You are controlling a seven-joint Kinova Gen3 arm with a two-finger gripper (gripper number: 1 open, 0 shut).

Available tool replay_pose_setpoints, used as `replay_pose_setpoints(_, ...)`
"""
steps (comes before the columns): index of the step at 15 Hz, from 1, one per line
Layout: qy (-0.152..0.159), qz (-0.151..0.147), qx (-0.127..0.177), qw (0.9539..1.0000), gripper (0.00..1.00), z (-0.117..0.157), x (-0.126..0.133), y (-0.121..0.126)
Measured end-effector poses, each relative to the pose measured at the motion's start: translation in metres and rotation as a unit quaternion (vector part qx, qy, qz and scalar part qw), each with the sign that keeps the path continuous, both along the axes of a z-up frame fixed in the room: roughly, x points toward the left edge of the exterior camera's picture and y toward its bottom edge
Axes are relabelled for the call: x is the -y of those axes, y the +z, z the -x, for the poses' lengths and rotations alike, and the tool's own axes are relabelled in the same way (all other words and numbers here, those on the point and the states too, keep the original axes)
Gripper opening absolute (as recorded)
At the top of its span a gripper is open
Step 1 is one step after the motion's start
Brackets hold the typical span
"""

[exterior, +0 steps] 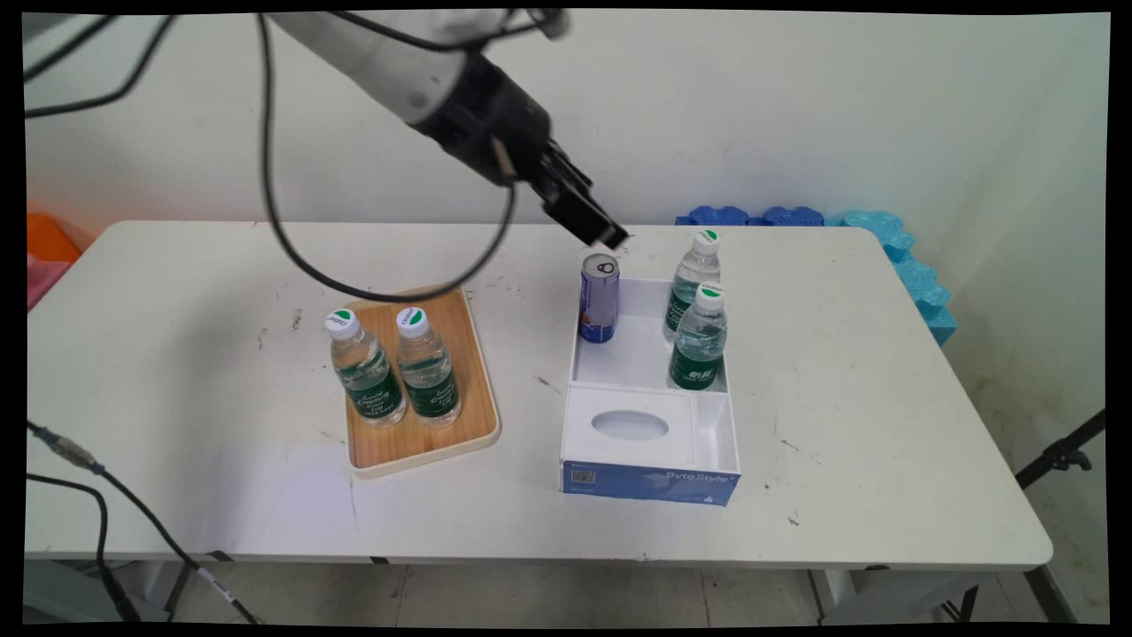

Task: Pick up the green bottle from the white box

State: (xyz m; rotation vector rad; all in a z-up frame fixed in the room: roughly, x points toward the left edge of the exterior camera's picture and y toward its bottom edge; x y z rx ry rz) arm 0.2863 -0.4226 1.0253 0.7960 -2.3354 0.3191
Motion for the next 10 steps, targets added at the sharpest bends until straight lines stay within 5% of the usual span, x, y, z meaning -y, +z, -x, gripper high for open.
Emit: replay_pose_setpoints(10, -0.007, -0.029, 0.027, 0.9992, 1.00, 0.065, 0.029, -0.054)
